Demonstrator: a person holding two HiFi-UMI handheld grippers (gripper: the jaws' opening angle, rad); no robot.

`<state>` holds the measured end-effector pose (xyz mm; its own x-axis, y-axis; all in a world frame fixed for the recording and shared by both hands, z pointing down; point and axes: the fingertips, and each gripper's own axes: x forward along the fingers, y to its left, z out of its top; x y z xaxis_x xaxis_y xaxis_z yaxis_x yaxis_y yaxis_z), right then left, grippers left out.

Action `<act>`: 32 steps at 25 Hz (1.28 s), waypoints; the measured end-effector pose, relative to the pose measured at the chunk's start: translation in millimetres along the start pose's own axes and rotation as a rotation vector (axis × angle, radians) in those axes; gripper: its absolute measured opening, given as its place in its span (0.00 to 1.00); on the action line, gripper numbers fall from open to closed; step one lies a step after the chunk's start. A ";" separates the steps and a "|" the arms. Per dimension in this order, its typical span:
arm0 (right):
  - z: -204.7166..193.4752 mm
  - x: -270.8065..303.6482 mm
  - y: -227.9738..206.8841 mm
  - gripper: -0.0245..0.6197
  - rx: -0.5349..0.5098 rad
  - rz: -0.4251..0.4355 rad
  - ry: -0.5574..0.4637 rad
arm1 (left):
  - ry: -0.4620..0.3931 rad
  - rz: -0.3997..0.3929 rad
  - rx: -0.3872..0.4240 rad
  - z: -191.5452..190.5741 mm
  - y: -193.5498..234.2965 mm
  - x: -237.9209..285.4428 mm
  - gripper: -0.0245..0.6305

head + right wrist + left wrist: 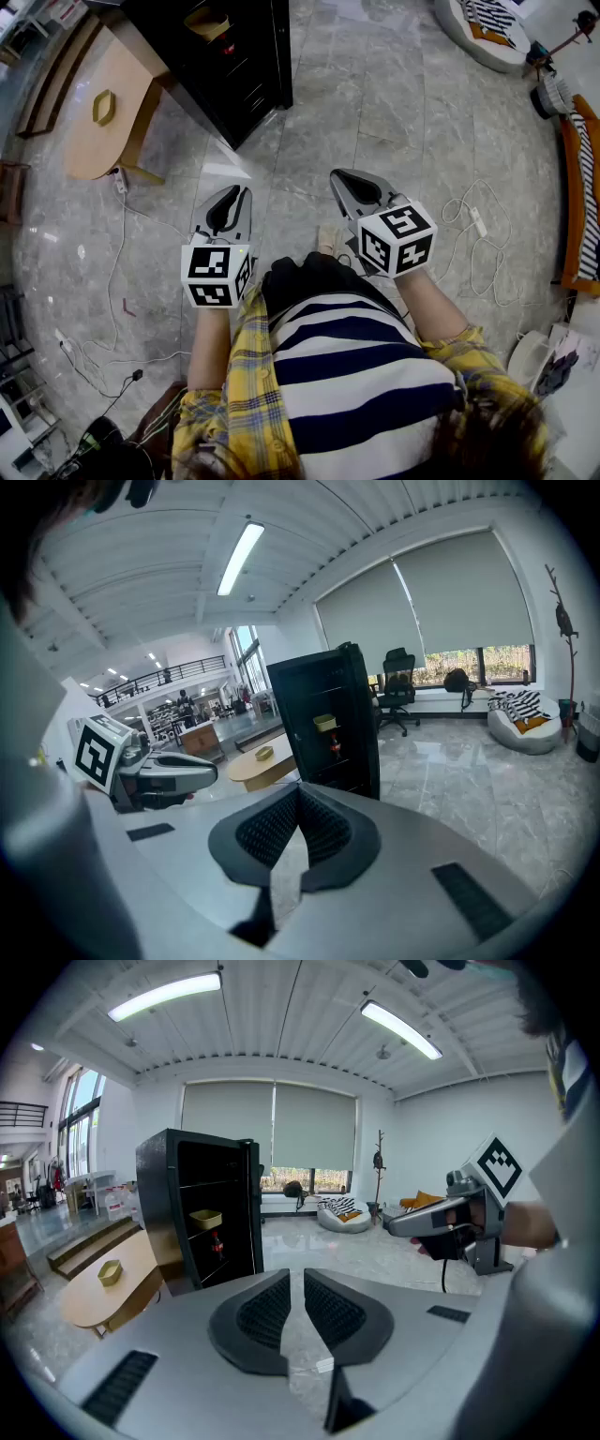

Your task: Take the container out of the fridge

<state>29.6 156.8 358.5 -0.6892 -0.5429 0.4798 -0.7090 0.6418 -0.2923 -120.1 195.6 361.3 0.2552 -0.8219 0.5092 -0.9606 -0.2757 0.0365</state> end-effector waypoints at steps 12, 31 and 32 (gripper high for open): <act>19.6 12.3 -49.3 0.08 0.007 0.025 -0.024 | -0.029 0.025 0.024 29.4 -5.7 42.7 0.13; 40.5 57.2 -96.9 0.08 0.031 0.137 0.004 | 0.021 0.096 0.139 60.0 1.1 117.9 0.13; 41.2 60.0 -96.6 0.08 0.031 0.142 0.007 | 0.015 0.103 0.137 61.8 4.2 119.6 0.13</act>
<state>50.6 39.8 381.5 -0.7821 -0.4438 0.4375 -0.6086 0.6949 -0.3830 -86.8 65.3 369.2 0.1534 -0.8422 0.5169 -0.9572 -0.2566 -0.1339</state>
